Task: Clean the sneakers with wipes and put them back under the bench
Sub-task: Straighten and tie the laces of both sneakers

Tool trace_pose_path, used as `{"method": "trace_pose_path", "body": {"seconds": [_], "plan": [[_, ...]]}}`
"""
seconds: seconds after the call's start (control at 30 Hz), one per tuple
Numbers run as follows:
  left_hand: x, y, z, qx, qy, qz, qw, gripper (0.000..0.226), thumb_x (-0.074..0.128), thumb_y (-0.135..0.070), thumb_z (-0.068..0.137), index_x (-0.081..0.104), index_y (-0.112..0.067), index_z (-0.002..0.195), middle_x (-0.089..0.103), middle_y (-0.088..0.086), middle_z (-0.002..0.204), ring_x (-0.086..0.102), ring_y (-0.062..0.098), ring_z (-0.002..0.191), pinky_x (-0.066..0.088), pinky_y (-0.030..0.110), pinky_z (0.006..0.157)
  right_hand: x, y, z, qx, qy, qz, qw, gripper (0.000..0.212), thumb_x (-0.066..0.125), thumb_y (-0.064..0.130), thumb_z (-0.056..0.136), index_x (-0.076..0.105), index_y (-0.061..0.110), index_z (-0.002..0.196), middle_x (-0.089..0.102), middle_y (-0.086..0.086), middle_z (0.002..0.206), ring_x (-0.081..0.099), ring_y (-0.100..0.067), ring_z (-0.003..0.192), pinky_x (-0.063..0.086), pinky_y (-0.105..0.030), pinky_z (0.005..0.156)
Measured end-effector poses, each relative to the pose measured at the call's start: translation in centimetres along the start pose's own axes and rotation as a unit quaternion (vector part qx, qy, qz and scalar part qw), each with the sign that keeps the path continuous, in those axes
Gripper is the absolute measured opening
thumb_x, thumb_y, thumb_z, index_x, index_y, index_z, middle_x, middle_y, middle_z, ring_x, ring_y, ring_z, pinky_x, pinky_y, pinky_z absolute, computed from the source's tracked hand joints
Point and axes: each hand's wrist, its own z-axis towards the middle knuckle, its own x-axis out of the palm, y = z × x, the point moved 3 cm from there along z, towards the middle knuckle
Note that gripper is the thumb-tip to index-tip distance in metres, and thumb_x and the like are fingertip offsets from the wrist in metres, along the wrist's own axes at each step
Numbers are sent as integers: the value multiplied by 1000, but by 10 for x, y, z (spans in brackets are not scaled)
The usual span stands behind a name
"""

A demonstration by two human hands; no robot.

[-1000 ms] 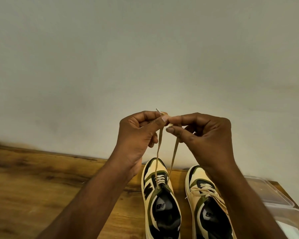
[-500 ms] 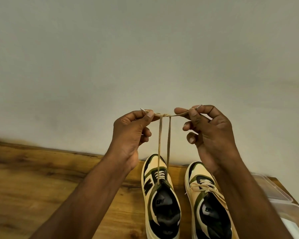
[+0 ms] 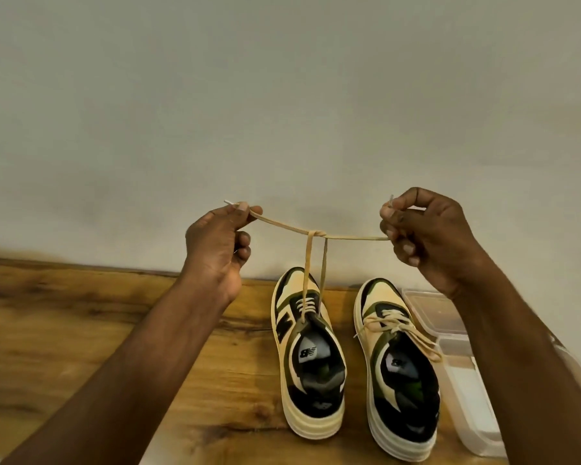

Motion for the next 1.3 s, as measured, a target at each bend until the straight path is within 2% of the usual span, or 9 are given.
{"method": "trace_pose_path", "body": {"seconds": [0.33,0.57,0.7,0.8,0.87,0.93,1.13,1.23,1.3], "plan": [[-38,22,17,21,-92,40,995,9,64,-11,100,66,-13,90,65,0,74,35,7,44,24,21,40,-36,-21,1,4,-34,-144,989,10,75,-6,84,71,2,80,55,-21,63,32,-16,41,25,-18,40],[-70,36,28,67,-130,119,982,6,66,-8,100,67,-8,106,62,2,78,34,7,42,25,18,37,-50,-34,1,17,-29,-218,975,8,80,-7,80,73,-2,81,65,-28,74,35,-11,39,26,-20,42],[-82,41,35,92,-144,155,973,8,67,-10,99,66,-16,93,64,1,82,48,9,60,37,21,54,-63,-40,-3,45,-35,-299,952,8,80,-8,80,74,-3,80,68,-15,68,44,-3,38,32,-19,40],[-87,44,35,145,-162,231,948,2,66,-16,101,67,-14,100,67,-4,93,59,7,78,43,22,68,-72,-46,-3,52,-30,-390,919,11,80,-7,79,75,3,75,73,-11,72,70,-12,63,49,-22,56],[-89,46,33,162,-172,292,927,8,65,-18,101,66,-12,106,64,-12,97,59,1,86,43,22,77,-79,-50,-3,61,-38,-433,899,16,81,-5,77,76,9,70,76,-7,73,74,-24,79,55,-33,72],[-93,47,33,159,-174,329,915,8,65,-19,101,65,-12,106,61,-16,92,56,-2,82,42,25,76,-82,-55,-3,75,-41,-460,884,18,80,-4,76,76,11,67,75,-5,71,72,-26,80,56,-37,78],[-108,37,37,141,-169,469,855,3,65,-17,95,66,-14,96,62,-9,86,60,20,89,44,33,77,-88,-60,-4,98,-42,-531,841,17,77,-1,73,75,11,62,74,-4,69,70,-26,77,56,-36,71],[-114,34,38,153,-146,545,812,1,66,-12,91,65,-12,92,63,-7,87,57,22,90,42,33,77,-96,-61,-7,112,-50,-552,825,15,74,-1,74,73,9,63,70,-6,60,64,-24,51,50,-28,50],[-116,34,37,149,-139,564,800,4,66,-9,89,66,-10,93,64,-3,91,56,22,89,40,32,76,-102,-62,-8,129,-51,-570,810,14,72,-1,74,72,8,63,67,-7,53,62,-24,40,51,-28,46]]}}
